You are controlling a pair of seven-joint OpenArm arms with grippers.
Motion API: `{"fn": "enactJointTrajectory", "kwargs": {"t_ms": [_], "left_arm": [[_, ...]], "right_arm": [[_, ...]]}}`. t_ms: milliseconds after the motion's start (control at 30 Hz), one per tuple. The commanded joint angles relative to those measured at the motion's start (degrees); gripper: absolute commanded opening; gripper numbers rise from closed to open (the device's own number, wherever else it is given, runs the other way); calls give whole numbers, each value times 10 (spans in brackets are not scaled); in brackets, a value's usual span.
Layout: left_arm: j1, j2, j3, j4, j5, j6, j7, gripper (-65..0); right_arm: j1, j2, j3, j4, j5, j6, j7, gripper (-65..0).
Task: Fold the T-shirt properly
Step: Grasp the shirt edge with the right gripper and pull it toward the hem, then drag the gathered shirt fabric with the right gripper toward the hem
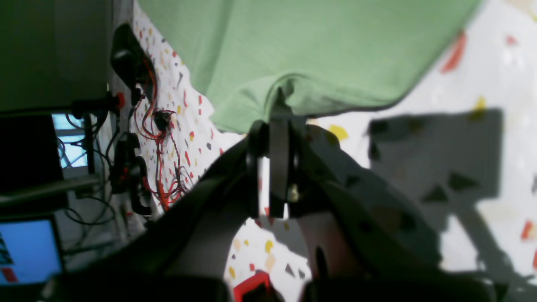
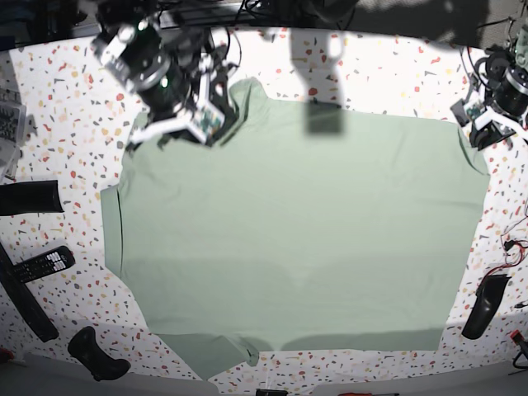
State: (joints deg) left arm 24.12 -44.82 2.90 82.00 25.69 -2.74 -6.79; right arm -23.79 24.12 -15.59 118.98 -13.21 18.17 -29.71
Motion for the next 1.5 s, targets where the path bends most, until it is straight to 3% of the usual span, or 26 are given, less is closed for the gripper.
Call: {"fn": "enactJointTrajectory", "kwargs": {"t_ms": [0,200,400,600,867,1200,1467], "left_arm": [[-9,-6,-5,7,-14,12,-6,-650],[-54,48,-5,6,-103,10,29,-650],[-118,87,-5,-11,-112,10,59,-650],[-180,97,-5,-36,-115,10,73,-650],[-256,120,-5,-122,-173,10,89,-650],[-314,163,-5,-186,-172,10,62,-650],[-347,174,-5,-189,-172,10,64,-650]], "right_arm": [[12,3,2,11,12,-4,12,-650],[72,3,2,-23,69,-4,12,-650],[120,3,2,-63,69,-4,12,-650],[162,3,2,-112,69,-4,12,-650],[220,3,2,-159,68,-4,14,-650],[293,2,2,-223,68,-4,20,-650],[342,2,2,-251,68,-4,27,-650]]}}
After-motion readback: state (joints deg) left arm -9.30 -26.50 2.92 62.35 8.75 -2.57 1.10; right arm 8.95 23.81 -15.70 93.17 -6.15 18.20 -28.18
